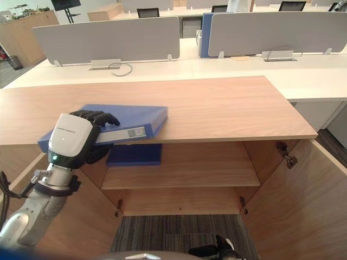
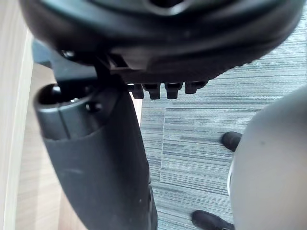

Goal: Walk over to the cabinet, pick up the folder, carry it to the office cabinet, place the folder inside the office cabinet, then close the office cabinet door

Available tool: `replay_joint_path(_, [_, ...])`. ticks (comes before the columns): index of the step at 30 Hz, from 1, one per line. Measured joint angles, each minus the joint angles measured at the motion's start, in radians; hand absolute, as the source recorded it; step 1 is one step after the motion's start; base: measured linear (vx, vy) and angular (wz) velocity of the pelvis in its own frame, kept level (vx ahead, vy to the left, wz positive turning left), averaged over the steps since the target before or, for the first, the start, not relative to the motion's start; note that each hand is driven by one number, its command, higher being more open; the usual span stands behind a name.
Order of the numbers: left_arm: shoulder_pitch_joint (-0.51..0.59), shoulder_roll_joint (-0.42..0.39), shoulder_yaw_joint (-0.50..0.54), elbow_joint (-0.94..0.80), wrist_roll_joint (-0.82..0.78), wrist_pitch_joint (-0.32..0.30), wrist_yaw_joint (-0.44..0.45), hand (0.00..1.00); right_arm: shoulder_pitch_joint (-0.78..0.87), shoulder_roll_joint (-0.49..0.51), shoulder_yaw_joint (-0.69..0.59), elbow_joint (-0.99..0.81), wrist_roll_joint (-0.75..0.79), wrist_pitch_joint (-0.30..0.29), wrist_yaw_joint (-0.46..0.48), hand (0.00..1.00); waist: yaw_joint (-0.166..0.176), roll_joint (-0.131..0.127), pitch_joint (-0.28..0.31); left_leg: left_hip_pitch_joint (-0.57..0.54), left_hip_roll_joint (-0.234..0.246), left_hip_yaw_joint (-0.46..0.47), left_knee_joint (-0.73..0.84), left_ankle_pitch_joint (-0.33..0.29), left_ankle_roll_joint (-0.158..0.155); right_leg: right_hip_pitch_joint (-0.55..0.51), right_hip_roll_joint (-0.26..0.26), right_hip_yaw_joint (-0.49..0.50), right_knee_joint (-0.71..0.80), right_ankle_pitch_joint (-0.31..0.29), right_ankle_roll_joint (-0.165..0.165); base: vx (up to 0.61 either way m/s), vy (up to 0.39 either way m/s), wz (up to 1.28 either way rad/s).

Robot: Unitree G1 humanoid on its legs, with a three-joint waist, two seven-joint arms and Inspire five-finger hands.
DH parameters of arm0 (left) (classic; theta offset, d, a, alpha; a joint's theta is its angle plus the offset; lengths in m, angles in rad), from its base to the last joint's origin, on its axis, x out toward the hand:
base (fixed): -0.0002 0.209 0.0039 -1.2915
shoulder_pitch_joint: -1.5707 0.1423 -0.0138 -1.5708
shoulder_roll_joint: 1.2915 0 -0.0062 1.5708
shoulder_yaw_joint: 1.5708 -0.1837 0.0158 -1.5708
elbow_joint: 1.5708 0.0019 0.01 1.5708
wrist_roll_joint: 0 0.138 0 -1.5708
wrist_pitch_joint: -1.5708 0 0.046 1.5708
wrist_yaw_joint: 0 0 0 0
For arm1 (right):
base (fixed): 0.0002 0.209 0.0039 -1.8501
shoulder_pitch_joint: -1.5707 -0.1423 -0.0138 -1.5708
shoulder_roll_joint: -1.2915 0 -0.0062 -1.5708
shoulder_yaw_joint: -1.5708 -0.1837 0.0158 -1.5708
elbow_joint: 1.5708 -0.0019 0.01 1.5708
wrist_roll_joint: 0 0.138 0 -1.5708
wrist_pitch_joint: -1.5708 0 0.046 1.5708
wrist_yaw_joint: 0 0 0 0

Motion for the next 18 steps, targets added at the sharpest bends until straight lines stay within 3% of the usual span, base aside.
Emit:
replay_joint_path(3, [0.075,-0.096,-0.001,-0.145,-0.06,-0.024,-0.06,0.0,0.004,0.0,-0.018,0.0,0.001,0.003,-0.002,1.0,0.001,0.0,0.001,-0.003,0.0,0.006,0.003,-0.002,0.001,-0.004,0.0,0.007,0.0,0.0,0.0,0.02,0.003,-0.07])
replay_joint_path(6, [0.132,-0.182,-0.001,-0.264,-0.249,-0.068,-0.132,0.0,0.009,-0.004,-0.037,0.005,0.001,0.01,-0.003,1.0,0.001,0.006,-0.002,-0.005,0.002,0.009,0.018,-0.01,-0.001,-0.002,0.002,0.013,0.0,0.0,0.0,0.01,-0.005,-0.04])
replay_joint_path(8, [0.149,-0.232,-0.001,-0.308,-0.498,-0.089,-0.168,0.0,0.012,-0.005,-0.06,0.005,0.003,0.019,-0.003,1.0,0.0,0.01,-0.004,-0.006,0.006,0.01,0.026,-0.015,-0.002,-0.001,0.005,0.015,0.0,0.0,0.0,0.0,0.0,0.0])
replay_joint_path(11, [0.169,-0.3,0.025,-0.314,-0.726,-0.085,-0.2,0.0,0.013,-0.009,-0.081,0.004,0.008,0.022,0.0,1.0,-0.007,0.014,-0.006,-0.011,0.01,0.016,0.045,-0.027,-0.004,-0.001,0.007,0.023,0.002,0.0,0.0,-0.03,-0.005,-0.08])
replay_joint_path(14, [0.167,-0.455,0.183,-0.293,-1.084,-0.082,-0.227,0.0,0.043,-0.009,-0.091,-0.045,0.087,0.021,-0.005,1.0,-0.031,0.014,-0.006,-0.017,0.019,0.031,0.047,-0.029,-0.005,-0.016,0.018,0.041,0.003,0.002,-0.003,-0.03,-0.026,-0.15])
replay_joint_path(15, [0.164,-0.489,0.217,-0.294,-1.131,-0.082,-0.219,0.0,0.058,-0.007,-0.092,-0.074,0.095,0.021,-0.009,1.0,-0.032,0.013,-0.007,-0.017,0.022,0.041,0.047,-0.03,-0.006,-0.023,0.021,0.051,0.005,0.003,-0.004,0.0,-0.009,-0.36])
replay_joint_path(18, [0.148,-0.629,0.326,-0.305,-1.337,-0.096,-0.161,0.0,0.212,0.027,-0.092,-0.358,0.174,0.005,-0.052,1.0,-0.049,0.005,-0.002,-0.006,0.03,0.078,0.048,-0.039,-0.009,-0.031,0.029,0.086,0.005,0.007,-0.008,0.03,0.01,-0.34])
